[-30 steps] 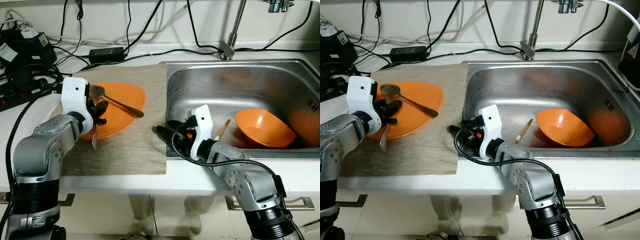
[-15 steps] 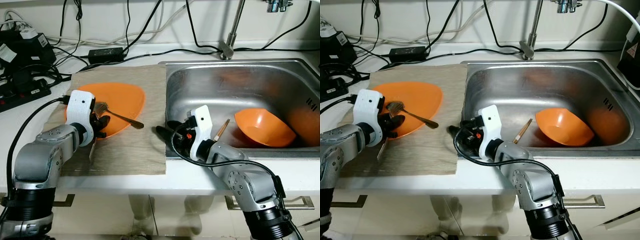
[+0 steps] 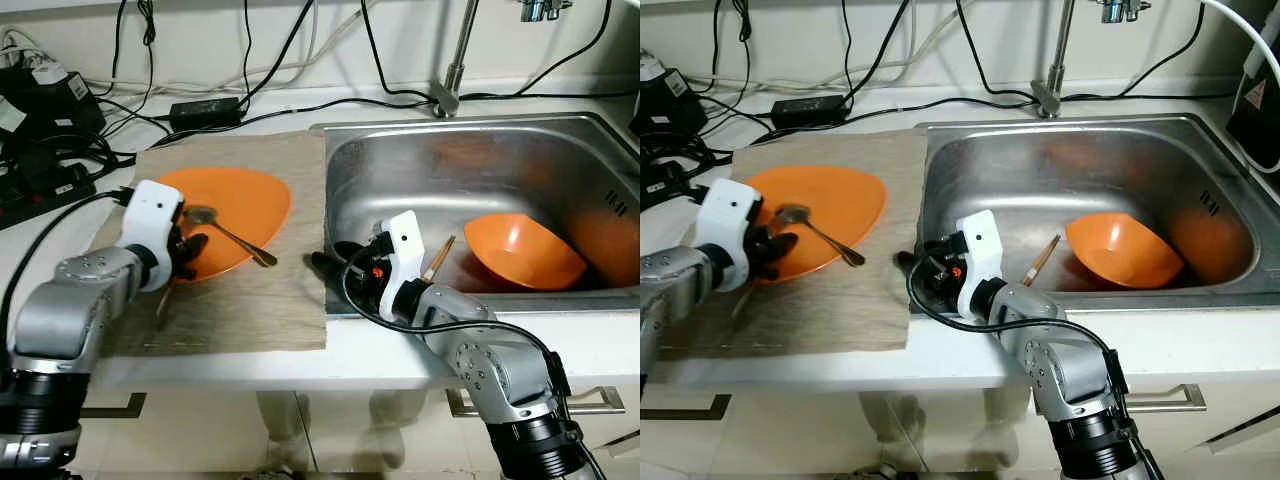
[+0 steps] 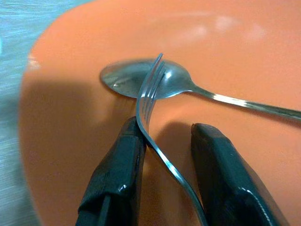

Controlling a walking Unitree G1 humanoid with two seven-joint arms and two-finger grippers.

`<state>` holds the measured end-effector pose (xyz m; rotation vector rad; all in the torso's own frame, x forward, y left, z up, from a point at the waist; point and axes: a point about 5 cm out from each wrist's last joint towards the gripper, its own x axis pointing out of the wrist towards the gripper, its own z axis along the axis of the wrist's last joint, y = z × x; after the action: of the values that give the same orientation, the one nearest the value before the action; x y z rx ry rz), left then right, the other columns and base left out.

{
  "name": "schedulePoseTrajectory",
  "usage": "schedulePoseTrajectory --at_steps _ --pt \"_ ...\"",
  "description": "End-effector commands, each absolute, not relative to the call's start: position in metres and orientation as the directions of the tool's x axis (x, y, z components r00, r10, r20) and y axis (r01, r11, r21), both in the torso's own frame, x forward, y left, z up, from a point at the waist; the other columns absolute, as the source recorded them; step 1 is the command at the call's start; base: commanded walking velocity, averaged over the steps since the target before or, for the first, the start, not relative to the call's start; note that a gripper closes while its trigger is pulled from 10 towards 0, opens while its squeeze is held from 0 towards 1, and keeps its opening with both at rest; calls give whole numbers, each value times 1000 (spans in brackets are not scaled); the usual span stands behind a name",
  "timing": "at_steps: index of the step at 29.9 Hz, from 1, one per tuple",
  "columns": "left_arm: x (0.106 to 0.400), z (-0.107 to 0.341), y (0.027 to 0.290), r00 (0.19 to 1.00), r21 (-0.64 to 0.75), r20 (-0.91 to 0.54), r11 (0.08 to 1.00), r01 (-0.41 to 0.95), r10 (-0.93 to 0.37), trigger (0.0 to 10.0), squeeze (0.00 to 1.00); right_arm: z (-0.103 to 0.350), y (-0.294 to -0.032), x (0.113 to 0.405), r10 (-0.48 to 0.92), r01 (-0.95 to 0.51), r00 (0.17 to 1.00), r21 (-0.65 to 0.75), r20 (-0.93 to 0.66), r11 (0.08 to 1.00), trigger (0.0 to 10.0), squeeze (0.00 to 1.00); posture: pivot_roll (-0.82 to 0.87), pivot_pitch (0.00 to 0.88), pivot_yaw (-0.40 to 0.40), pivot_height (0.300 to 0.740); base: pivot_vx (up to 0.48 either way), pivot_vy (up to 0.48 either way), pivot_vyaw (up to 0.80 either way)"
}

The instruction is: Kitchen organization

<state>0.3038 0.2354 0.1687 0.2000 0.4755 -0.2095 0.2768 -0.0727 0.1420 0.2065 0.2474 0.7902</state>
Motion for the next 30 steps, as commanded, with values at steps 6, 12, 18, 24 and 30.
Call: schedulePoseTrajectory --at_steps 6,12,18,24,30 --pt "317 200 239 930 144 -350 975 172 -112 0 0 139 -71 277 720 -671 677 274 -152 689 10000 0 32 13 101 740 0 0 0" --pt "317 201 236 923 154 -364 968 196 -129 0 0 139 -71 276 721 -672 676 273 -155 689 10000 0 29 14 100 740 0 0 0" --pt "317 195 238 917 147 -381 972 184 -116 0 0 139 -72 277 719 -670 677 274 -154 690 10000 0 26 16 101 740 0 0 0" --pt "325 204 234 938 111 -332 983 148 -104 0 0 139 -68 278 722 -673 674 274 -152 687 10000 0 25 16 100 740 0 0 0" --pt "337 218 222 962 44 -252 991 123 -108 0 0 144 -56 284 739 -681 664 316 -113 661 10000 0 22 15 98 740 0 0 0"
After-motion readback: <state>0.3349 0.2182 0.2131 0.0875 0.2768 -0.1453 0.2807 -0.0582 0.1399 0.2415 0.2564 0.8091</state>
